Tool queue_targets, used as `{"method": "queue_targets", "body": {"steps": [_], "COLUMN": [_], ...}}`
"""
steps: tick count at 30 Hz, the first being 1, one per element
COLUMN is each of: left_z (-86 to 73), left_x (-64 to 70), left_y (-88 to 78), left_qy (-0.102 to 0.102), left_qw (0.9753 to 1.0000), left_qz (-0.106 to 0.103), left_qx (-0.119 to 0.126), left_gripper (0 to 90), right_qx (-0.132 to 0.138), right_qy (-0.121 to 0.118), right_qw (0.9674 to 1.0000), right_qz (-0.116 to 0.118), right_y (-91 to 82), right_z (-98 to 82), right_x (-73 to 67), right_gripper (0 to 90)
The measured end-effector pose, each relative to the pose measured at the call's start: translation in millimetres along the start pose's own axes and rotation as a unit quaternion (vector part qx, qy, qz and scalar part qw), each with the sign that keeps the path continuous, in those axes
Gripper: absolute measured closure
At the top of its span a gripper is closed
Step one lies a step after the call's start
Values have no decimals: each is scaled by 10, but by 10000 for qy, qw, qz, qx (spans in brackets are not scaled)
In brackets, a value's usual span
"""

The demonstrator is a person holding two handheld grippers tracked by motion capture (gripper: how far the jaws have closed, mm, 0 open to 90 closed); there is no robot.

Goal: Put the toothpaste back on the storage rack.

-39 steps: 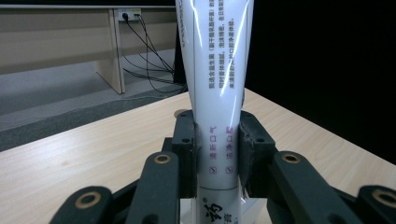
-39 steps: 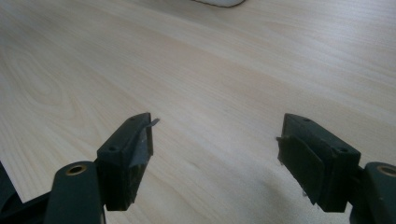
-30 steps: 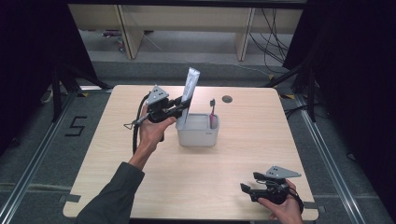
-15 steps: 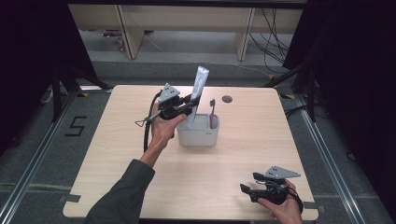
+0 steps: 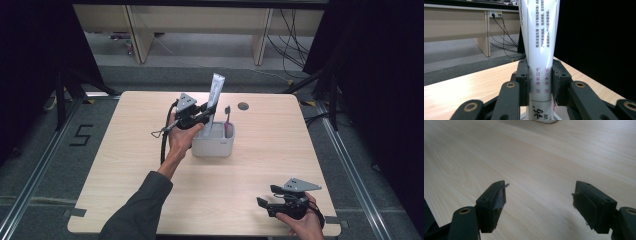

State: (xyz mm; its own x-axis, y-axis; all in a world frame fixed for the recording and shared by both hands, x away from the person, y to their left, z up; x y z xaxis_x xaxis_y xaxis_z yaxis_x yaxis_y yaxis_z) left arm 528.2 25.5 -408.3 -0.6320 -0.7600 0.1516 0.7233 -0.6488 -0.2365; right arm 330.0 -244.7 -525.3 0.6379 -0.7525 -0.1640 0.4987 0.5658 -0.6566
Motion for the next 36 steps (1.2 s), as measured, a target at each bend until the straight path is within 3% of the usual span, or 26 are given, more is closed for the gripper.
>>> {"method": "queue_targets", "body": {"steps": [13, 18, 20, 24, 36], "left_z": [-198, -282, -321, -373, -460], "left_x": [-25, 0, 6, -6, 10], "left_y": [83, 91, 96, 104, 68], "left_qy": [-79, 19, 100, 131, 377], "left_qw": [9999, 9996, 9994, 9989, 9970], "left_qz": [89, 107, 141, 188, 297], "left_qx": [-107, -244, -309, -402, -606], "left_gripper": [706, 704, 703, 702, 695], "right_qx": [-14, -20, -83, -26, -51], "right_qy": [89, 90, 218, 57, 56], "right_qw": [10000, 10000, 9997, 10000, 10000], "right_qz": [29, 32, 81, 25, 49], "right_y": [9, 12, 12, 20, 25], "right_z": [-5, -5, -12, -8, -10], "right_x": [-20, -22, -49, -26, -37], "right_gripper": [270, 270, 270, 270, 270]}}
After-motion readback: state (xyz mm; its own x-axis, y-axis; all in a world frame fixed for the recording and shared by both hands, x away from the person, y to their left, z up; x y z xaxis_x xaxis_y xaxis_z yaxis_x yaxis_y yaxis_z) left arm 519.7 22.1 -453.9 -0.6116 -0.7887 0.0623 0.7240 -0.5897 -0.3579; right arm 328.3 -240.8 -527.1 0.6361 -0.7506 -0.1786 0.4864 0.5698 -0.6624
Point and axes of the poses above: each handheld gripper's, and its own axes: y roughly forward along the jaws, z roughly out of its top, x roughly to its right, the point moved 5 cm from there along y, roughly forward along the jaws, and after that the axes turned 3 degrees about -x, right-handed, at the moved point
